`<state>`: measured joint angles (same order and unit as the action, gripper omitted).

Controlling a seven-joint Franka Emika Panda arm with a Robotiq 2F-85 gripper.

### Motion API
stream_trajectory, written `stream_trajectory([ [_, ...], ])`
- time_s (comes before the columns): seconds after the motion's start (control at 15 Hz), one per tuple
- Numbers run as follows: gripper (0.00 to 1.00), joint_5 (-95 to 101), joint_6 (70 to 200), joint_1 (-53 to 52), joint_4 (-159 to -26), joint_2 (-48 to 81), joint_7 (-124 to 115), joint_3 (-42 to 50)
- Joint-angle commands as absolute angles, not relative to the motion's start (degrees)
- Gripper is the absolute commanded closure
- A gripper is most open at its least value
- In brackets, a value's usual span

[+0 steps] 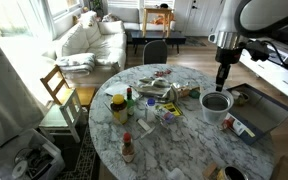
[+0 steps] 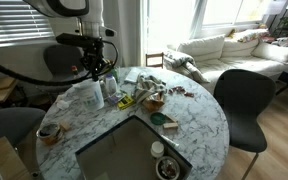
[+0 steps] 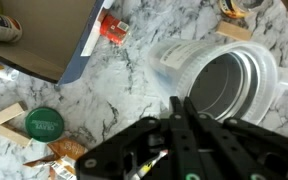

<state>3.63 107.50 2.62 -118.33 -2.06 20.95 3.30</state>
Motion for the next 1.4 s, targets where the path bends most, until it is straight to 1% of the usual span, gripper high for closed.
stream_trajectory([
  [0.0, 0.99, 11.91, 102.86, 0.98, -111.76, 5.59, 19.43, 1.25],
  [0.27, 0.99, 22.92, 101.21, -1.35, -107.39, 11.79, 17.71, -0.61],
  [0.4, 0.99, 28.48, 102.38, -2.64, -105.89, 13.93, 15.10, -0.88],
  [0.53, 0.99, 30.20, 103.81, -3.14, -104.93, 15.21, 14.36, -1.07],
  [0.6, 0.99, 27.41, 103.82, -2.35, -106.86, 13.36, 15.85, -1.19],
  [0.67, 0.96, 27.67, 103.82, -2.54, -106.36, 13.94, 15.72, -1.30],
  [0.93, 0.96, 27.65, 103.82, -2.41, -106.34, 13.88, 15.73, -1.30],
  [1.0, 0.99, 27.65, 103.82, -2.41, -106.34, 13.88, 15.73, -1.30],
  [1.13, 0.99, 28.99, 102.40, -3.12, -105.53, 15.74, 16.89, -1.66],
  [1.33, 0.99, 29.75, 103.89, -3.99, -105.10, 18.50, 17.39, -2.48],
])
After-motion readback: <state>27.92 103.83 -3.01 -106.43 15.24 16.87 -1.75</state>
